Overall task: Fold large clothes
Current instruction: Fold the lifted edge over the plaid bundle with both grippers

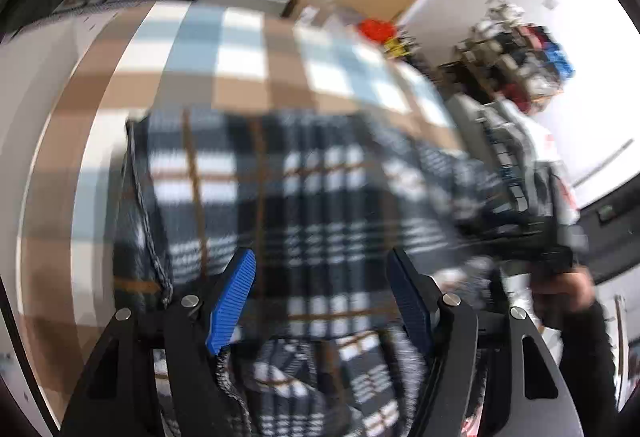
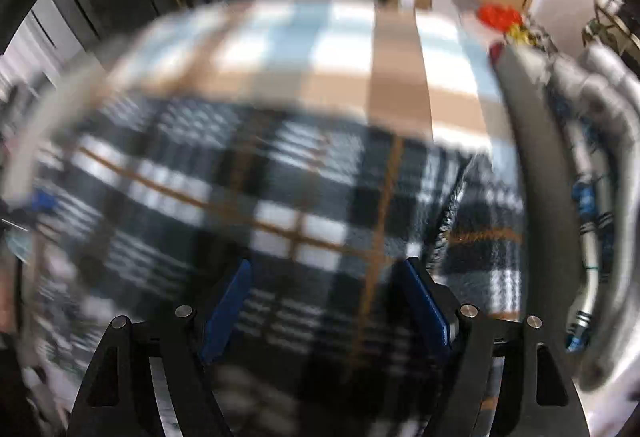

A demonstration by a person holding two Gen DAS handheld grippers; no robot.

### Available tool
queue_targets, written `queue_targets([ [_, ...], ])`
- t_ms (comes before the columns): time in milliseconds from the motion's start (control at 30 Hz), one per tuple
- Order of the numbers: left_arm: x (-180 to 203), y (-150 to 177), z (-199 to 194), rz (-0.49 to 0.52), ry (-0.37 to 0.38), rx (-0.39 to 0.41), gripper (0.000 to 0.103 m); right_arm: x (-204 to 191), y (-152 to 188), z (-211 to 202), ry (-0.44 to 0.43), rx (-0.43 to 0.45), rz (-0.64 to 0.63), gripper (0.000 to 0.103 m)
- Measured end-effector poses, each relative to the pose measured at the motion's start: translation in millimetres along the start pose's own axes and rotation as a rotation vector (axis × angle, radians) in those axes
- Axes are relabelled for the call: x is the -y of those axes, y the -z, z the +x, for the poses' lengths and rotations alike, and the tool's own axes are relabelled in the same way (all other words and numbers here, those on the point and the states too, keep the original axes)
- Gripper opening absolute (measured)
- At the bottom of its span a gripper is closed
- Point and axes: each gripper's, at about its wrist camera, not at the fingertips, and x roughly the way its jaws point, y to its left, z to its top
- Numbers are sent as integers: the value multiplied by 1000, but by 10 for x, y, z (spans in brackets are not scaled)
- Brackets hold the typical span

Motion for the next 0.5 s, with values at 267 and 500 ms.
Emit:
queue_targets([
  [267, -25, -230, 338, 71, -1, -144, 64, -148, -177, -206, -5, 76, -51, 78],
  [500, -325, -248, 868, -36, -17, -316, 64, -289, -367, 321, 125, -60, -155, 89],
])
